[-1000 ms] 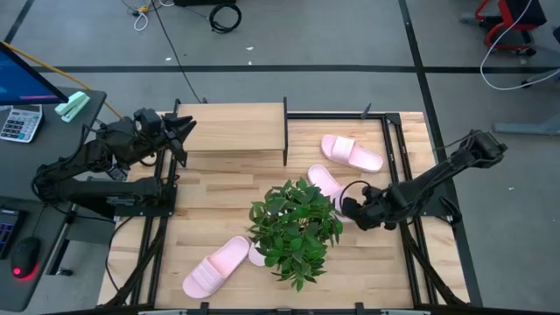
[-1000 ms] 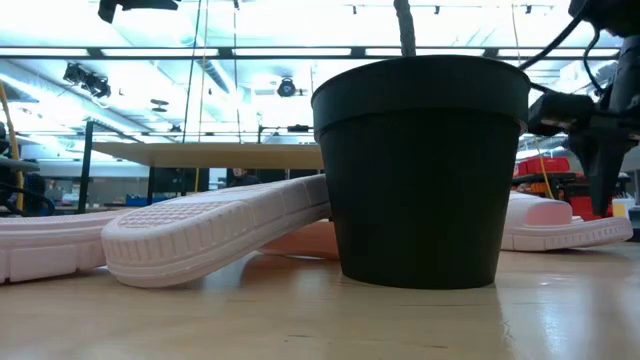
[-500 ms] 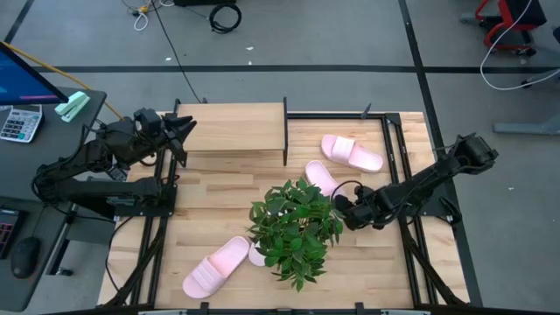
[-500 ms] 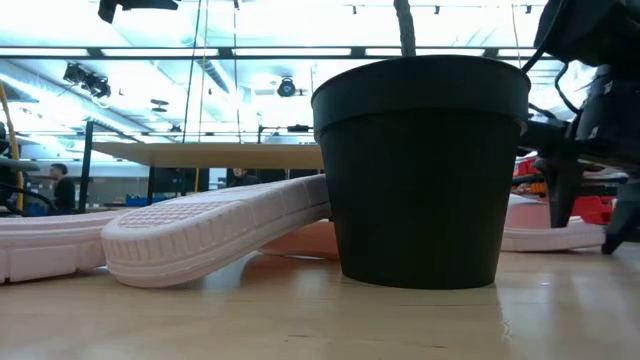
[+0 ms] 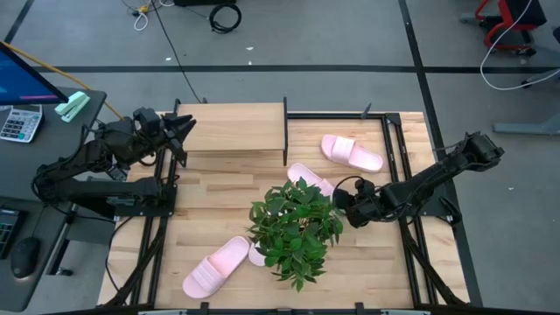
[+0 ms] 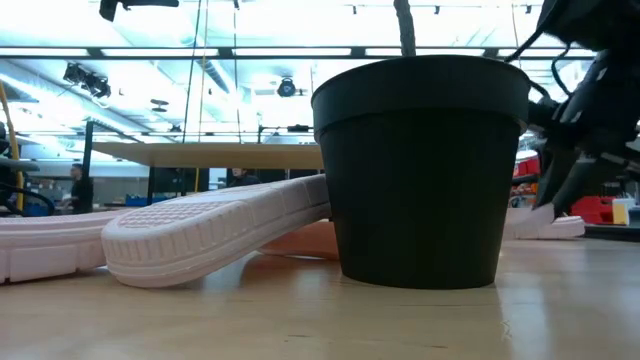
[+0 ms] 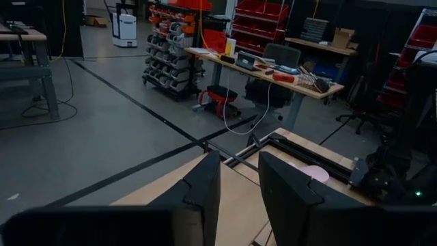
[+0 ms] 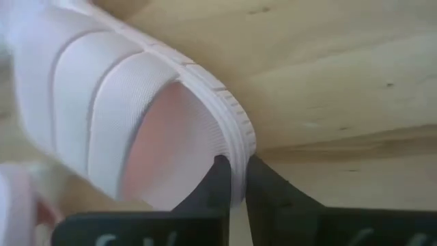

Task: Pick and place slides into the shelf
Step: Put the pink slide on the shelf

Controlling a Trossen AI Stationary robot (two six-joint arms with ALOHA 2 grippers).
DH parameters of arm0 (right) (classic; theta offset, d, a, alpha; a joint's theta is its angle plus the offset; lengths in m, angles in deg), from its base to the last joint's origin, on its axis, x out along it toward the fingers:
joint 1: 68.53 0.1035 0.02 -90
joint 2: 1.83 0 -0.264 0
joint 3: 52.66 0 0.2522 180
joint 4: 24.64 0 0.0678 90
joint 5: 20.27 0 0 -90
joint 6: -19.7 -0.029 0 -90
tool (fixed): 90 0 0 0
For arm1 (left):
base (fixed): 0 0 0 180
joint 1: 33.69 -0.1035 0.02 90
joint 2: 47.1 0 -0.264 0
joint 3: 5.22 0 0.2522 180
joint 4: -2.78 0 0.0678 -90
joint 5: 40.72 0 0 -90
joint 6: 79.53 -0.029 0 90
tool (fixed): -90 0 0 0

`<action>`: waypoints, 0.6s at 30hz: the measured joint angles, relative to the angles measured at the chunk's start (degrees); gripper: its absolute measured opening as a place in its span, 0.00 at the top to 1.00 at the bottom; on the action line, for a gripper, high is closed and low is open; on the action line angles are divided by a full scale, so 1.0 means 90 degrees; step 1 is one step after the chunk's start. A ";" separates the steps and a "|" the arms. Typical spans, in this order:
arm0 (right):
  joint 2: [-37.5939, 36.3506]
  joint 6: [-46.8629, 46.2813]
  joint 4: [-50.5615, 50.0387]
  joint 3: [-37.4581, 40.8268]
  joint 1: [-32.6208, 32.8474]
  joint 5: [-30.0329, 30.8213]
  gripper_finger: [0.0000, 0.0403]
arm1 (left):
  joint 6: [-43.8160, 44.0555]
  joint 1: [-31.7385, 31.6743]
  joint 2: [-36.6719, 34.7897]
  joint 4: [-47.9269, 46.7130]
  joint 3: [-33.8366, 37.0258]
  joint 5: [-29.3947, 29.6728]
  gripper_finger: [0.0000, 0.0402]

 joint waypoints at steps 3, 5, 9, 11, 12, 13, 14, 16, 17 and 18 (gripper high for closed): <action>-0.0342 0.0043 -0.0442 -0.0152 0.0105 -0.0039 0.94 | 0.0002 0.0000 0.0000 0.0016 0.0000 0.0002 0.73; -0.0579 0.0098 -0.0973 -0.0372 0.0182 -0.0111 0.94 | 0.0002 0.0000 0.0000 0.0016 0.0000 0.0002 0.73; -0.1098 0.0464 -0.2409 -0.1094 0.0378 -0.0227 0.94 | 0.0002 0.0000 0.0000 0.0016 0.0000 0.0000 0.73; -0.1292 0.0816 -0.3343 -0.1664 0.0440 -0.0234 0.94 | 0.0003 0.0000 0.0000 0.0016 0.0000 0.0002 0.73; -0.1351 0.1035 -0.3878 -0.1998 0.0454 -0.0229 0.94 | 0.0002 0.0000 0.0000 0.0016 0.0000 0.0002 0.73; -0.1386 0.1253 -0.4414 -0.2356 0.0455 -0.0204 0.94 | 0.0004 0.0000 0.0000 0.0016 0.0000 0.0002 0.73; -0.1397 0.1464 -0.4941 -0.2734 0.0454 -0.0153 0.94 | 0.0005 0.0000 0.0000 0.0016 0.0000 0.0001 0.73; -0.1391 0.1771 -0.5979 -0.3522 0.0427 0.0026 0.94 | 0.0005 0.0000 0.0000 0.0019 0.0000 0.0002 0.73; -0.1370 0.1878 -0.6466 -0.3906 0.0418 0.0151 0.94 | 0.0005 0.0000 0.0000 0.0024 0.0000 0.0002 0.73; -0.1365 0.2029 -0.6729 -0.4249 0.0391 0.0298 0.94 | 0.0005 0.0000 0.0000 0.0035 0.0000 0.0002 0.73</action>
